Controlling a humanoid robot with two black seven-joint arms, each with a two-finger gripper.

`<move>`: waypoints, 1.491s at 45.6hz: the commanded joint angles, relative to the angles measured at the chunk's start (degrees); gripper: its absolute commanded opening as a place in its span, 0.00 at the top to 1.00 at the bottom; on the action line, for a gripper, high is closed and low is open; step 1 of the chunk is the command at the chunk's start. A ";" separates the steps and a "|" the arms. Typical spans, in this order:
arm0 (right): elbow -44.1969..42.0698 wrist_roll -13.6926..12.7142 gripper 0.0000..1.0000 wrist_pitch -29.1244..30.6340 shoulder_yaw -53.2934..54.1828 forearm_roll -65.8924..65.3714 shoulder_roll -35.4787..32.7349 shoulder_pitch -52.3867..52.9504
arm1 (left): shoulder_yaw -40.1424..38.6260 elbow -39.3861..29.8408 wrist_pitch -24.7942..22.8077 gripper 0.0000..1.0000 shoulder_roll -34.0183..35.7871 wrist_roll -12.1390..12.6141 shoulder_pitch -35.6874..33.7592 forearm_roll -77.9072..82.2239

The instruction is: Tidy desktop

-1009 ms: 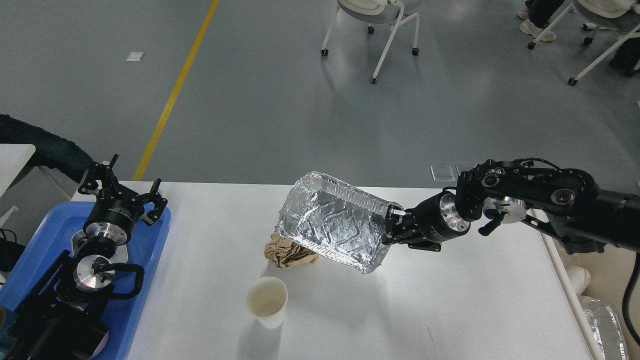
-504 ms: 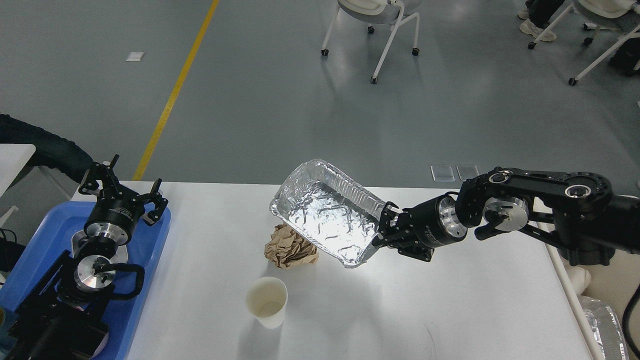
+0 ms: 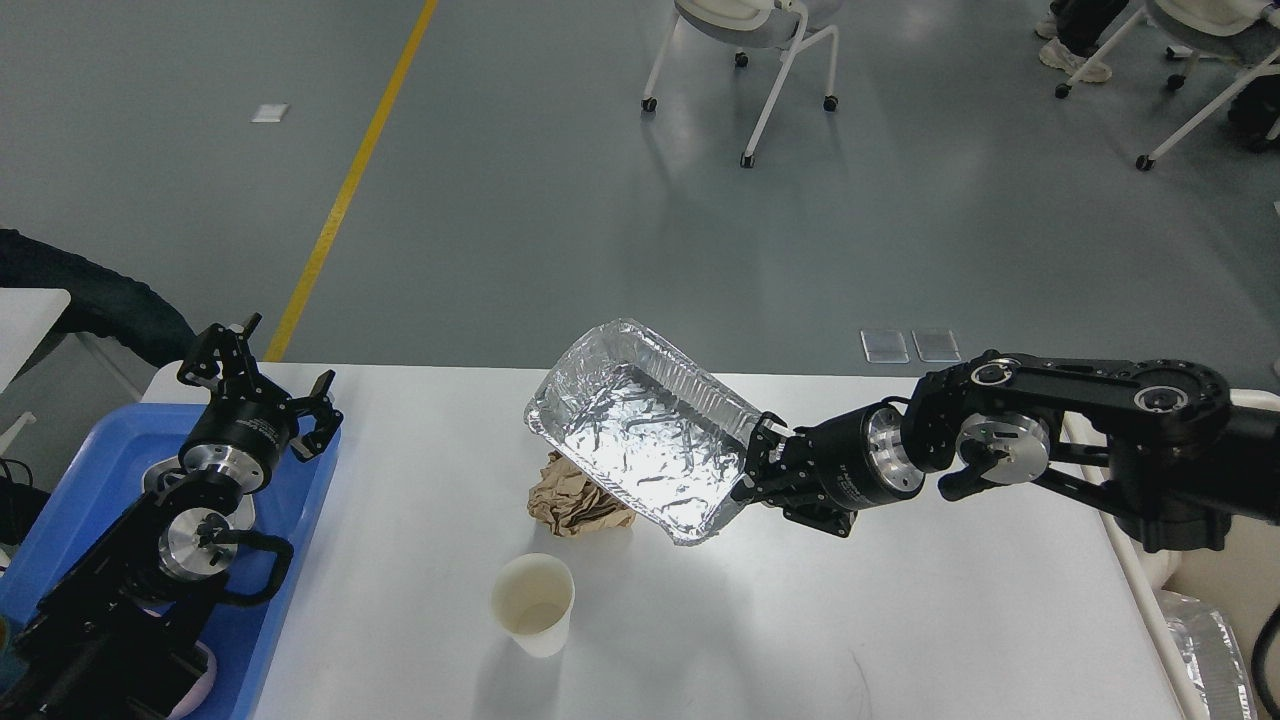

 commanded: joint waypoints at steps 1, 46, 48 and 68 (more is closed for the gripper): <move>-0.07 0.02 1.00 -0.50 -0.06 -0.02 0.26 -0.18 | 10.18 -0.05 4.92 0.03 4.62 -1.50 -2.61 0.12; 0.11 0.11 1.00 -2.25 -0.24 -0.99 0.79 0.35 | 67.16 -36.69 8.53 0.03 59.27 -2.83 -22.40 37.11; 0.11 0.11 1.00 -2.34 -0.33 -1.08 0.79 0.17 | 66.98 -38.80 8.62 0.03 62.44 -2.74 -22.13 37.99; 0.11 0.11 1.00 -2.69 -0.42 -1.08 0.79 0.61 | 67.25 -45.93 10.12 0.03 72.91 -2.74 -20.64 38.52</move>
